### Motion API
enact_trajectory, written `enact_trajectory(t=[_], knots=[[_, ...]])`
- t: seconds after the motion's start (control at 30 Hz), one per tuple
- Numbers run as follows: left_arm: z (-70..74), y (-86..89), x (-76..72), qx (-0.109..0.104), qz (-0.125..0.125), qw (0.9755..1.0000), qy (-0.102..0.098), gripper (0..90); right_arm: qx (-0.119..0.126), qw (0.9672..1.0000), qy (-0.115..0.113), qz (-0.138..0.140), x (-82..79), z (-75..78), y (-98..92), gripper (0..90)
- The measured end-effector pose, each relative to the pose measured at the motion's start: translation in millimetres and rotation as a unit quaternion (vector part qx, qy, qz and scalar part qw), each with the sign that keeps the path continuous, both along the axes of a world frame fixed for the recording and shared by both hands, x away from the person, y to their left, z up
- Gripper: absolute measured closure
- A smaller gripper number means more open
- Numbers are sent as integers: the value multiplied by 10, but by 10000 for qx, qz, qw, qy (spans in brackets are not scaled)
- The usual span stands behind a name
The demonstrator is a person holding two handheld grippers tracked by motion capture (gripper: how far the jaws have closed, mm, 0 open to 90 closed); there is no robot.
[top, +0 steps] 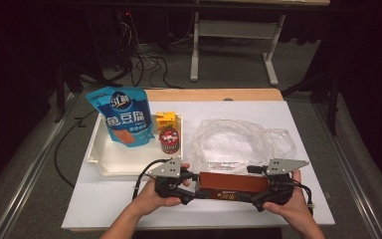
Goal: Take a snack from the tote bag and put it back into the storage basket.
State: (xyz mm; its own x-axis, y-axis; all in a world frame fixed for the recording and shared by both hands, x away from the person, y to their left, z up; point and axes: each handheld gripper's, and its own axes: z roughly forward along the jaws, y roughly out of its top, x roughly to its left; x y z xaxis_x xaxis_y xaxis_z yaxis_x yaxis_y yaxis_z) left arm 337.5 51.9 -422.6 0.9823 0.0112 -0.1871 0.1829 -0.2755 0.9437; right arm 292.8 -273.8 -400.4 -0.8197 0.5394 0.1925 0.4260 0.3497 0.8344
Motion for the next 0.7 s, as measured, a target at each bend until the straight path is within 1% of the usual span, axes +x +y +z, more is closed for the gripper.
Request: enact_trajectory(t=[0.03, 0.1, 0.2, 0.27, 0.33, 0.4, 0.5, 0.6, 0.63, 0.7], knots=[[-2, 5, 2, -7, -6, 10000, 20, 470, 14, 10000, -12, -10, 1, 2, 4, 0], [2, 14, -3, -8, 1, 10000, -19, 470, 52, 10000, -27, -9, 2, 6, 7, 0], [6, 35, -3, 19, 28, 10000, -46, 472, 80, 9999, -112, -19, -5, 14, -9, 0], [3, 58, 5, 88, 72, 9999, -92, 473, 151, 9997, -134, -113, -4, 26, -47, 0], [-4, 79, 10, 92, 78, 9999, -61, 473, 222, 9993, -159, -268, -2, 39, -91, 0], [-5, 87, 8, 89, 105, 9999, -60, 474, 298, 9988, -185, -337, 0, 48, -126, 0], [-3, 96, 10, 83, 147, 9998, -75, 474, 329, 9984, -196, -417, -2, 52, -156, 8], [-15, 131, 23, 49, 270, 9996, -40, 473, 367, 9975, -205, -561, -7, 63, -181, 46], [-18, 152, 32, 37, 312, 9995, -11, 473, 381, 9972, -195, -612, -6, 68, -191, 52], [-18, 188, 44, 33, 407, 9992, -14, 472, 404, 9964, -190, -718, -6, 78, -219, 59]])
